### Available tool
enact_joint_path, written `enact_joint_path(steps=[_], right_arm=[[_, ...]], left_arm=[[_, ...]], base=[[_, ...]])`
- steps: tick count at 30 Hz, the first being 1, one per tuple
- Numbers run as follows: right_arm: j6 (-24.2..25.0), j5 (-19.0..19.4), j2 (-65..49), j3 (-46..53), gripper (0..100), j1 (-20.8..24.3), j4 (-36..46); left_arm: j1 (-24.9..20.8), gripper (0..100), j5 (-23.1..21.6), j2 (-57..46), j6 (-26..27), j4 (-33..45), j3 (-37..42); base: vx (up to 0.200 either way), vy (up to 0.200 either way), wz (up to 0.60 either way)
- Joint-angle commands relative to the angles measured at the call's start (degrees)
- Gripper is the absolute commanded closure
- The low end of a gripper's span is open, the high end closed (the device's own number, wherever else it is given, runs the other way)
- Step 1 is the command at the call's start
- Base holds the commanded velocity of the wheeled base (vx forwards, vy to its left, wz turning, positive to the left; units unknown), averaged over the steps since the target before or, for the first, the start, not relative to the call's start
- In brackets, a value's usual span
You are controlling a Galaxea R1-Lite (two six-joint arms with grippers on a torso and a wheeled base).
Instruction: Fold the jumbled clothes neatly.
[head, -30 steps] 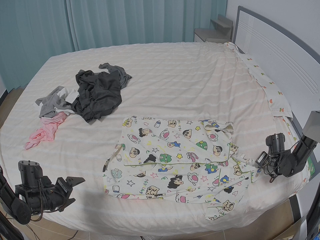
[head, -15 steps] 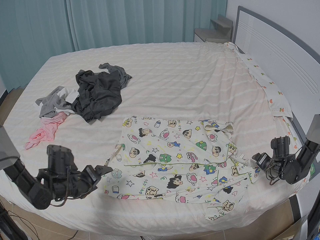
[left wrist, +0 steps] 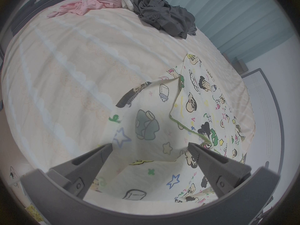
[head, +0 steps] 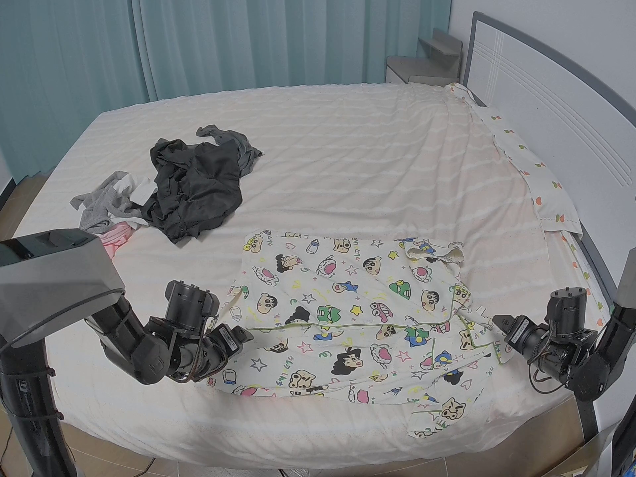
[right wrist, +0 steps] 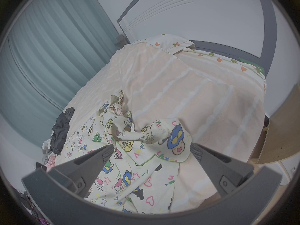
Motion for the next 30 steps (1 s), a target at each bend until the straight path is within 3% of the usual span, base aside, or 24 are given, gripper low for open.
enact_joint_path(steps=[1, 11, 12, 25, 30], right_arm=[[0.1, -0.1, -0.1, 0.5, 0, 0.1, -0.1], [0.7, 0.3, 3.7, -0.1, 0, -1.5, -0.2], [0.7, 0.3, 4.0, -0.1, 0, -1.9, -0.2], [0.4, 0.6, 4.1, -0.2, 0, -2.6, -0.2], [0.6, 0.6, 4.0, -0.1, 0, -2.6, -0.2]], left_arm=[[-0.3, 0, -0.2, 1.3, -0.4, 0.1, -1.2], [-2.5, 0, -0.5, 1.1, -4.5, 0.0, -1.3], [-2.5, 100, -0.4, 1.1, -4.5, 0.0, -1.3], [-2.7, 100, 0.6, -5.5, -4.2, 0.0, 0.2], [-2.6, 100, 3.1, -8.8, -4.0, -0.7, 0.3]], base=[[0.000, 0.000, 0.00], [0.000, 0.000, 0.00], [0.000, 0.000, 0.00], [0.000, 0.000, 0.00], [0.000, 0.000, 0.00]])
